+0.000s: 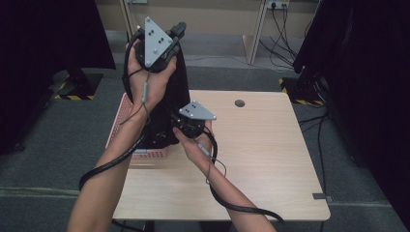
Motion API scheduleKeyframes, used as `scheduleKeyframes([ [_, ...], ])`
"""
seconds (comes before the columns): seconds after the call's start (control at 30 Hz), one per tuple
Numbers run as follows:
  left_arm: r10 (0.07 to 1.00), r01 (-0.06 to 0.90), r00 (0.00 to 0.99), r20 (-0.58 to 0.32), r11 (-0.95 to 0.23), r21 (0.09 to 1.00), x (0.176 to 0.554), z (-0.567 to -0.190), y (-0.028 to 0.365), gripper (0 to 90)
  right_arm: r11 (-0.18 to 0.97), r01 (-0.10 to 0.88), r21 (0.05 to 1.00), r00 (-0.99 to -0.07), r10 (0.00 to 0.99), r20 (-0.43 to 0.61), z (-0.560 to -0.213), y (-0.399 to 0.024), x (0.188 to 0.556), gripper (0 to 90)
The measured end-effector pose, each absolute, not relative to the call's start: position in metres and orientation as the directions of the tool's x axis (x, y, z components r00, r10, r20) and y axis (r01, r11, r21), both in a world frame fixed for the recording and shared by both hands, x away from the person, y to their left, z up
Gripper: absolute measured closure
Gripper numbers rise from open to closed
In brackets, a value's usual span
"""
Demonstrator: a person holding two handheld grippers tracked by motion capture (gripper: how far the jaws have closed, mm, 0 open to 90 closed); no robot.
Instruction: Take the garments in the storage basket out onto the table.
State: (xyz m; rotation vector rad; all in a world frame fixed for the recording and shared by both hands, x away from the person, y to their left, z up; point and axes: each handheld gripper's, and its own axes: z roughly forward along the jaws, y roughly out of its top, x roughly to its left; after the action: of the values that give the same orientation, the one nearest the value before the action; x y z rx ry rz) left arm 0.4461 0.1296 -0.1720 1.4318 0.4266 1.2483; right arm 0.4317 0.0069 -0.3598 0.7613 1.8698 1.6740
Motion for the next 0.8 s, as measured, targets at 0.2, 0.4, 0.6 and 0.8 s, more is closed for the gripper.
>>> scheduleKeyframes([
  [0.2,0.83,-0.377,0.361,0.426,-0.288,0.88,0.445,-0.175,0.141,89.0,0.029,0.049,0.998,-0.688,0.726,0.012,-0.351,-0.009,0.433,82.0],
  [0.4,0.826,-0.381,0.369,0.426,-0.284,0.88,0.444,-0.179,0.142,89.0,-0.044,0.022,0.999,-0.667,0.744,0.048,-0.333,-0.025,0.434,82.0],
  [0.6,0.826,-0.387,0.369,0.426,-0.279,0.879,0.442,-0.182,0.144,88.7,-0.098,-0.02,0.995,-0.645,0.762,0.062,-0.31,-0.044,0.436,82.1],
  [0.8,0.83,-0.391,0.371,0.417,-0.268,0.881,0.439,-0.184,0.147,88.5,-0.133,-0.061,0.989,-0.613,0.787,0.068,-0.286,-0.066,0.438,82.1],
])
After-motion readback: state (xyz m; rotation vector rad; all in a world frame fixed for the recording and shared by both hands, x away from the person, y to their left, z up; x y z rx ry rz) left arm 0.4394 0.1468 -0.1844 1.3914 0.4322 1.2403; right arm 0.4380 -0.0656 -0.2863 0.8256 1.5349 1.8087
